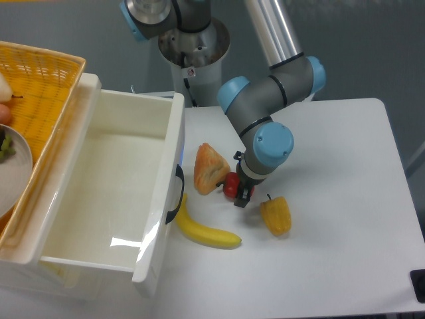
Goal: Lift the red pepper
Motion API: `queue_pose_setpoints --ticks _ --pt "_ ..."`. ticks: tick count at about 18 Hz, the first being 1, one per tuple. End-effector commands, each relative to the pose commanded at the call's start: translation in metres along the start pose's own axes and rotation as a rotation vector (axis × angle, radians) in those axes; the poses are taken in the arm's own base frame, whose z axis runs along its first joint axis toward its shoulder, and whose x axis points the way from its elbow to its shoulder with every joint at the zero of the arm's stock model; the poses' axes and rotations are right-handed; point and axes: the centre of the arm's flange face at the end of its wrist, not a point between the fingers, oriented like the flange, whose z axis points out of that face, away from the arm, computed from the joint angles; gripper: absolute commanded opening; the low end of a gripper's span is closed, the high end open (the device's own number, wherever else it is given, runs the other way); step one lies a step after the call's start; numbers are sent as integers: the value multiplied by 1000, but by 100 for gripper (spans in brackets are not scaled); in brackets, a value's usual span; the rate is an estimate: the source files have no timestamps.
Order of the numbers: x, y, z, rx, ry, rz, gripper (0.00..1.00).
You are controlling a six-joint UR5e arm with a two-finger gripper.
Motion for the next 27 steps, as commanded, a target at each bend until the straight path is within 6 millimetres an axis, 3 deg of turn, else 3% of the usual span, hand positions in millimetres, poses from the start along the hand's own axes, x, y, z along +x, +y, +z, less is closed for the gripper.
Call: queue_pose_setpoints --ticks 14,22,27 --pt "-3 2 -9 -3 -19 -124 59" --pt "-13 14 -47 -32 -85 -231 47" --pt "7 34 -87 -64 -147 -311 46"
